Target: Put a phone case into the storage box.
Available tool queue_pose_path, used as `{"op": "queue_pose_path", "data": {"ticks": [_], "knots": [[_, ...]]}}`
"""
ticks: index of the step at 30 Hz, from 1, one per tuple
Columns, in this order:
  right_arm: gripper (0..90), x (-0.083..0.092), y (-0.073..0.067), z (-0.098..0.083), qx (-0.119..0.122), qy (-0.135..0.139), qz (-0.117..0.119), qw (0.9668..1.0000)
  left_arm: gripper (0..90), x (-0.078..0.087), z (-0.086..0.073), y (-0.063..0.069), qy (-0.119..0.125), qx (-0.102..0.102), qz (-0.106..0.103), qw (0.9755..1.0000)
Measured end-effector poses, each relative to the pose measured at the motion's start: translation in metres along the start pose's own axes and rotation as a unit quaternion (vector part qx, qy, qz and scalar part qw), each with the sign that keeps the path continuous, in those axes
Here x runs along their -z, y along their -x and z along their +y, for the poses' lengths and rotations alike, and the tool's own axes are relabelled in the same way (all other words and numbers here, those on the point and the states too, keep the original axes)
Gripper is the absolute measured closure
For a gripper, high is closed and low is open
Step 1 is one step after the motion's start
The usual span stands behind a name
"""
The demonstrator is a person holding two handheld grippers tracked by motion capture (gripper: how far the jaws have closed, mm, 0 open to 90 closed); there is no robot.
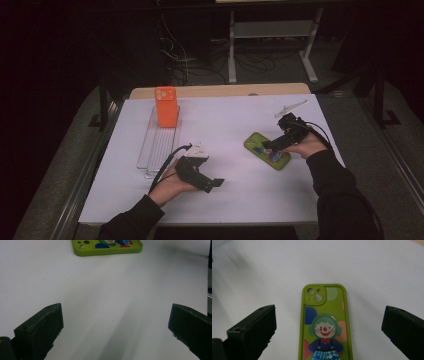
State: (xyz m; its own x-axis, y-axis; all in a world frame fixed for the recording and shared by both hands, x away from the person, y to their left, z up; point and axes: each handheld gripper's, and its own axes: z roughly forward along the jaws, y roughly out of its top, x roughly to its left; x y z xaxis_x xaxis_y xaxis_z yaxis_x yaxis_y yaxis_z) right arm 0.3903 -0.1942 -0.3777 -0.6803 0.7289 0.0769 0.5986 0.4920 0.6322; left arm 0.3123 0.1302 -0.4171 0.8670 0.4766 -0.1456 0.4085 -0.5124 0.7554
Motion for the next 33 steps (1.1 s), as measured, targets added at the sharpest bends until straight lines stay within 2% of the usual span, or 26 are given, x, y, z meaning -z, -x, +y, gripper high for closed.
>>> {"op": "queue_pose_path", "data": {"ticks": [4,12,19,23,26,28,33], "knots": [[0.0,-0.008,0.002,-0.002,0.000,-0.025,-0.002,0.9997,0.0,0.000,0.000,0.000,0.001,0.000,0.000,1.0000],[0.0,-0.020,0.003,-0.006,0.005,-0.055,0.000,0.9985,0.0,0.000,0.000,0.000,0.001,0.000,0.000,1.0000],[0.0,-0.034,0.003,-0.016,-0.001,-0.084,-0.002,0.9965,0.0,0.000,0.000,0.003,-0.002,-0.006,0.003,1.0000],[0.0,-0.041,0.000,-0.023,0.005,-0.102,-0.001,0.9948,0.0,-0.001,0.001,0.005,-0.005,-0.011,0.003,0.9999],[0.0,-0.044,-0.001,-0.027,0.007,-0.102,-0.006,0.9947,0.0,-0.003,0.000,0.006,-0.010,-0.018,0.003,0.9998],[0.0,-0.047,0.000,-0.029,0.009,-0.108,-0.013,0.9941,0.0,-0.004,0.000,0.006,-0.010,-0.015,0.002,0.9998],[2.6,-0.051,0.001,-0.030,0.012,-0.122,0.000,0.9925,0.0,-0.003,0.001,0.005,-0.014,-0.015,0.002,0.9998]]}}
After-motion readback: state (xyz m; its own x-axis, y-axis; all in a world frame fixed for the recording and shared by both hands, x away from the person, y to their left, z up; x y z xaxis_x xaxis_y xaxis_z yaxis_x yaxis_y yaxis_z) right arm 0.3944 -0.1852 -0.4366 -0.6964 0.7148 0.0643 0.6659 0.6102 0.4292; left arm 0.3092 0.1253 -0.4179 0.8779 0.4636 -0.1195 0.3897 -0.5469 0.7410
